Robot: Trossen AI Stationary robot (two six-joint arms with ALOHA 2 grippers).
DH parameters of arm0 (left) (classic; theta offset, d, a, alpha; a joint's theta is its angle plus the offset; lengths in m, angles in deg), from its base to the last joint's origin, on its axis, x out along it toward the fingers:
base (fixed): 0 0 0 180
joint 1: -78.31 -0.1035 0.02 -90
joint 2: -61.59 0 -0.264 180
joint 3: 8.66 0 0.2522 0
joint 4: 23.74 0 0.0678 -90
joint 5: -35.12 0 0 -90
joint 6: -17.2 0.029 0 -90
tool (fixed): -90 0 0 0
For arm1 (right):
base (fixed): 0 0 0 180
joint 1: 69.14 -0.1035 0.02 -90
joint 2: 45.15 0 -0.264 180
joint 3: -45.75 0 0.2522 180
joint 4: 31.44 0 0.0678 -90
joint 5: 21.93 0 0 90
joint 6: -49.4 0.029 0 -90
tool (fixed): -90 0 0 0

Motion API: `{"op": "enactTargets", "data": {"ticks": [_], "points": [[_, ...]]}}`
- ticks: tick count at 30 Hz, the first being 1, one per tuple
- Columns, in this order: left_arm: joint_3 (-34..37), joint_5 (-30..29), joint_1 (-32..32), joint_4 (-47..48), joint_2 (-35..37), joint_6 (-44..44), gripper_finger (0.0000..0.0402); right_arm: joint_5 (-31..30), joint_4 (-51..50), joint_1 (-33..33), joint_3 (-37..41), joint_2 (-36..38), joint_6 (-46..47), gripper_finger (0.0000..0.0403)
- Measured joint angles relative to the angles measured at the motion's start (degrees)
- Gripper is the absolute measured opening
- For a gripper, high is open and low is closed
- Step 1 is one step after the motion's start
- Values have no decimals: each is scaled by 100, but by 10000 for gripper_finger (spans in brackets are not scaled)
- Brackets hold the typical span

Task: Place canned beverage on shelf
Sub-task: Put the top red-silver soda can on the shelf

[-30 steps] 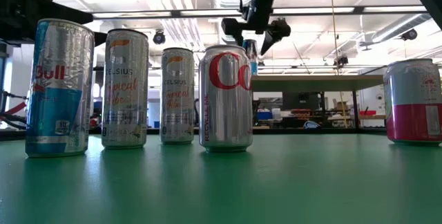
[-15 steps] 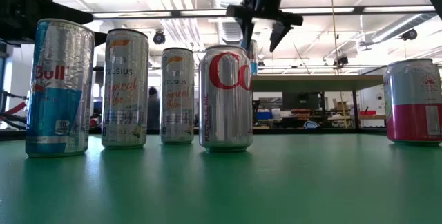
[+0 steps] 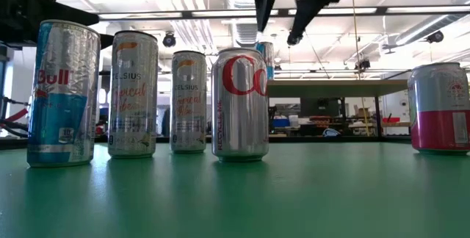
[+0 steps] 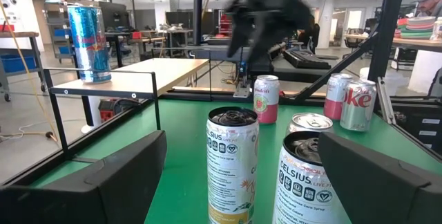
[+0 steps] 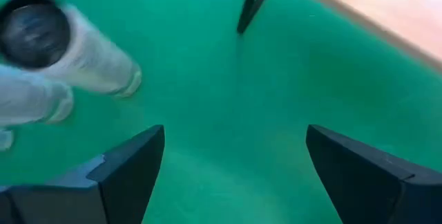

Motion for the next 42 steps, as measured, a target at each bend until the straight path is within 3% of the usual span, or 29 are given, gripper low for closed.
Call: {"op": "enactTargets", "data": {"ticks": [10,18,31,37,42], "points": [[0,1,0,0,0,0,361,-1508,355,-1624,288,-114,1550,345],[0,2,0,0,0,0,361,-2456,1393,-2290,832,-263,1755,345],[0,0,0,20,-5,0,361,-3194,3402,-2432,1755,-623,1147,345],[0,1,0,24,-21,0,361,-3641,3501,-2431,1801,-1032,1261,345],[0,2,0,42,-39,0,361,-3679,3621,-2430,1798,-1298,1400,345]]}}
